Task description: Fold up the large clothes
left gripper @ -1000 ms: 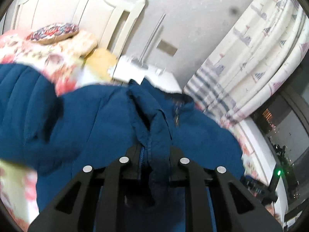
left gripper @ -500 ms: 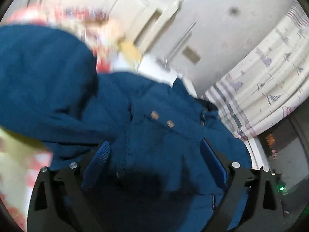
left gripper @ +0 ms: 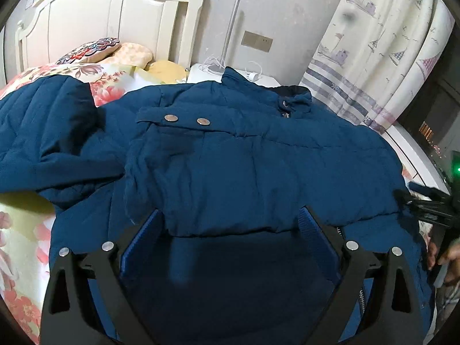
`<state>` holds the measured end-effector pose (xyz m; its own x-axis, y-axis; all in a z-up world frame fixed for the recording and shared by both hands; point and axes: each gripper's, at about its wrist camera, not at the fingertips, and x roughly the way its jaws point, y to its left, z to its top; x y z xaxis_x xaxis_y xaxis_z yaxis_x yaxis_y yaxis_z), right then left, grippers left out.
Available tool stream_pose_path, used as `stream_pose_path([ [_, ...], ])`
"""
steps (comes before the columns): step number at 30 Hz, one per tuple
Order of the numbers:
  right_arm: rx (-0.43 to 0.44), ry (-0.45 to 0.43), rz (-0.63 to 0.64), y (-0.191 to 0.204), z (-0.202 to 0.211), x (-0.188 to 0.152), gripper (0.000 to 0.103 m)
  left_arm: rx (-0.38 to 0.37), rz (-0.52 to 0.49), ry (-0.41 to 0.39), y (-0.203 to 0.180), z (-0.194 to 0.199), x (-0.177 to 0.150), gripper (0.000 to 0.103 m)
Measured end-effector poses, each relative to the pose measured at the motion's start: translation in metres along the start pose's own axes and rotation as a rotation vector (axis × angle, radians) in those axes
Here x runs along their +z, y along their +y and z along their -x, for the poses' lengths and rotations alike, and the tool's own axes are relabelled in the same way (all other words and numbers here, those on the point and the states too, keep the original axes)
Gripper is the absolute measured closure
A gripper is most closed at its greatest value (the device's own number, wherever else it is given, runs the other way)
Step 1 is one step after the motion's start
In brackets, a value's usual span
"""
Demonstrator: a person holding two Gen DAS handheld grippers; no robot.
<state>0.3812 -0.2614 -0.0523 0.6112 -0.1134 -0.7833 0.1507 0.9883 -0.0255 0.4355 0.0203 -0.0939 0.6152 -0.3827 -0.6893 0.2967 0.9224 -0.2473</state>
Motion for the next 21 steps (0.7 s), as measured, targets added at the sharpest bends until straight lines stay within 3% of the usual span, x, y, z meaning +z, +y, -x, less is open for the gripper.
stream_pose_path([
  [5,-0.004,0.014,-0.042,-0.003,-0.011,-0.001,0.005,-0.044,0.050,0.011,0.009,-0.006,-0.001,0.012],
  [7,-0.038,-0.037,-0.059,-0.001,0.002,-0.002,0.006,-0.043,0.051,0.009,0.008,-0.006,-0.001,0.012],
  [10,0.010,-0.094,-0.031,0.013,0.017,0.001,0.005,-0.037,0.048,0.010,0.007,-0.008,-0.001,0.012],
  [14,-0.005,-0.021,0.042,0.036,-0.001,0.006,0.004,-0.047,0.056,0.003,0.009,-0.006,-0.001,0.012],
  [19,0.008,0.000,-0.028,0.028,-0.013,0.004,0.002,-0.133,0.128,-0.040,0.025,0.003,-0.001,0.012],
  [21,0.006,-0.008,-0.030,0.028,-0.012,0.002,0.002,-0.199,0.232,-0.113,0.047,0.020,-0.001,0.012],
])
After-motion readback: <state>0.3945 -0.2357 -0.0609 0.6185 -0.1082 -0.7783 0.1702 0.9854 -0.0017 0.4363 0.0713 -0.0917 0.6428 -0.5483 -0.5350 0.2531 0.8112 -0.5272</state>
